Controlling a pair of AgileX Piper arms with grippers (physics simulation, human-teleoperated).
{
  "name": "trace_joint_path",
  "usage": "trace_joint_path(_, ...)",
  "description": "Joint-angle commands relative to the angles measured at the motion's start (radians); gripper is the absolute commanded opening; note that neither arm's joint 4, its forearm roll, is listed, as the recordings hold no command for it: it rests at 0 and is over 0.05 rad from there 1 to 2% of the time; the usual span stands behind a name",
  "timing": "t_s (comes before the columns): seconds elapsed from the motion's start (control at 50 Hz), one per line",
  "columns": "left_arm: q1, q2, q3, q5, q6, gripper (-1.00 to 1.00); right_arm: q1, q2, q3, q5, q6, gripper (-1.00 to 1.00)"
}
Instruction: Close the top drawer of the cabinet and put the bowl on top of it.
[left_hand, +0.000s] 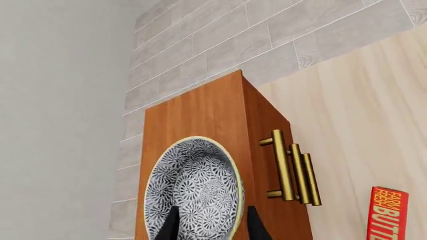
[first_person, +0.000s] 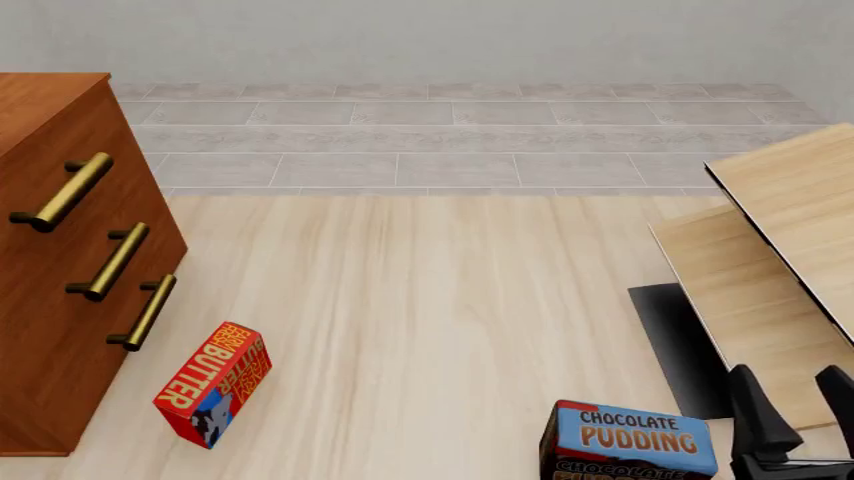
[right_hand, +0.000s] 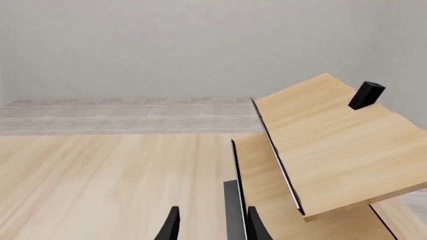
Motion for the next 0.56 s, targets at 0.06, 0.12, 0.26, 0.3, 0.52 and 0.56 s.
trace_joint_path(0.06,-0.025,-0.028,-0.068,0.043,0.000,1.00,0.000,-0.005,0.001,0.001,0.002,1.00)
trace_joint_path(0.12,-0.031,-0.037,-0.062,0.044,0.003,1.00,-0.001,-0.007,0.002,0.002,0.002,1.00)
trace_joint_path(0.26,-0.047,-0.062,-0.053,0.044,0.009,1.00,0.000,-0.015,0.000,0.009,0.005,1.00)
trace_joint_path(0.3,-0.047,-0.064,-0.054,0.044,0.012,1.00,0.000,-0.018,0.000,0.012,0.006,1.00)
trace_joint_path(0.52,-0.122,-0.118,-0.024,0.044,0.023,1.00,-0.003,-0.026,-0.004,0.022,0.014,1.00)
trace_joint_path(0.56,-0.148,-0.130,-0.020,0.044,0.020,1.00,-0.002,-0.027,-0.002,0.019,0.013,1.00)
